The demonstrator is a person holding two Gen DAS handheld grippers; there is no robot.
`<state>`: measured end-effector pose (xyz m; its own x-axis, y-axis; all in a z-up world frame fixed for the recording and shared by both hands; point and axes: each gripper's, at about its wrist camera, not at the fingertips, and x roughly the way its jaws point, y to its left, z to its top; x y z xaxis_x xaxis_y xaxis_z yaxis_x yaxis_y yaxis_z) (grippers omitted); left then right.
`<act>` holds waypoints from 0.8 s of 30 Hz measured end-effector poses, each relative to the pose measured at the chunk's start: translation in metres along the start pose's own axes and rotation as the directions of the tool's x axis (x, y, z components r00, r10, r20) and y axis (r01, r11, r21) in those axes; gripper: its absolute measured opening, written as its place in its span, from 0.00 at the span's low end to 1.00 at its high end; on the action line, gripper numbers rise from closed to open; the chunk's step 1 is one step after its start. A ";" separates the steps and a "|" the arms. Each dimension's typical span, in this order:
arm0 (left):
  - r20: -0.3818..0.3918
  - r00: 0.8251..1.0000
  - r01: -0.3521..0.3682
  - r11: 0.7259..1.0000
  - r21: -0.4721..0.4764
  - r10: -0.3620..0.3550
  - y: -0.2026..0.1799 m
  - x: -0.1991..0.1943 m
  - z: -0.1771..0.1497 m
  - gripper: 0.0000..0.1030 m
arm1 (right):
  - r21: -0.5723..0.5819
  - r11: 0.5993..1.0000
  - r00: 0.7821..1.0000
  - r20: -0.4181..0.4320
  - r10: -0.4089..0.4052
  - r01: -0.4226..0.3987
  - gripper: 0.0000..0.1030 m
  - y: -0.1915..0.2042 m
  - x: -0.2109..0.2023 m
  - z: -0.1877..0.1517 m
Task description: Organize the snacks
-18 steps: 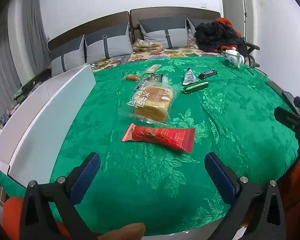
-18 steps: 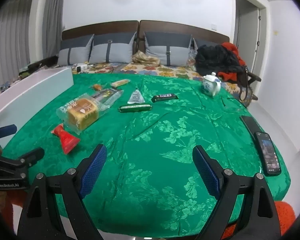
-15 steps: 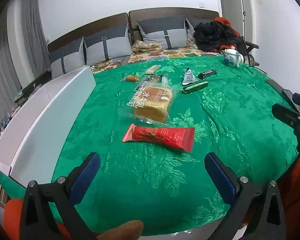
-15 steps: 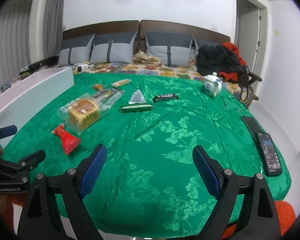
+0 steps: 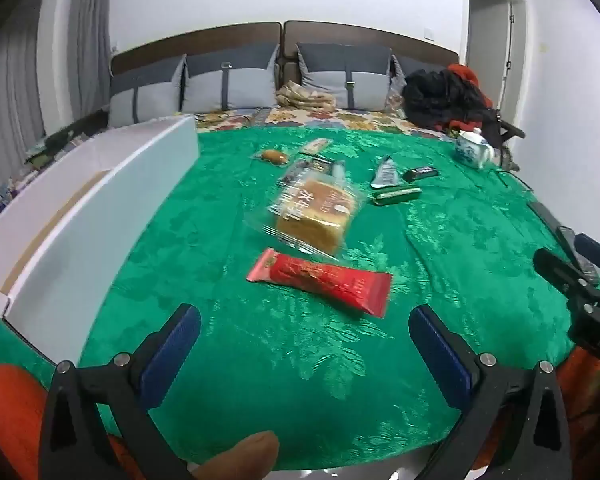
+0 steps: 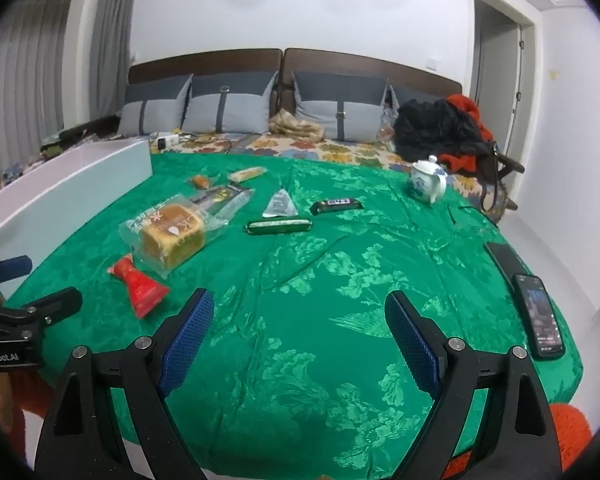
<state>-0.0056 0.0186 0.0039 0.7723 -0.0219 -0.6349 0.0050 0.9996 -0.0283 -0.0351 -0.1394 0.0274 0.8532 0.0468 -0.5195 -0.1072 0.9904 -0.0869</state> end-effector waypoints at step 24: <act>-0.082 0.995 -0.050 0.998 0.037 0.053 0.010 0.016 -0.006 1.00 | -0.057 0.998 0.999 -0.028 -0.024 0.022 0.87 0.012 0.011 -0.005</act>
<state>0.0032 0.0286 -0.0111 0.7167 0.0294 -0.6967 -0.0097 0.9994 0.0323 -0.0297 -0.1274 0.0166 0.8408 0.0192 -0.5410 -0.1167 0.9823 -0.1465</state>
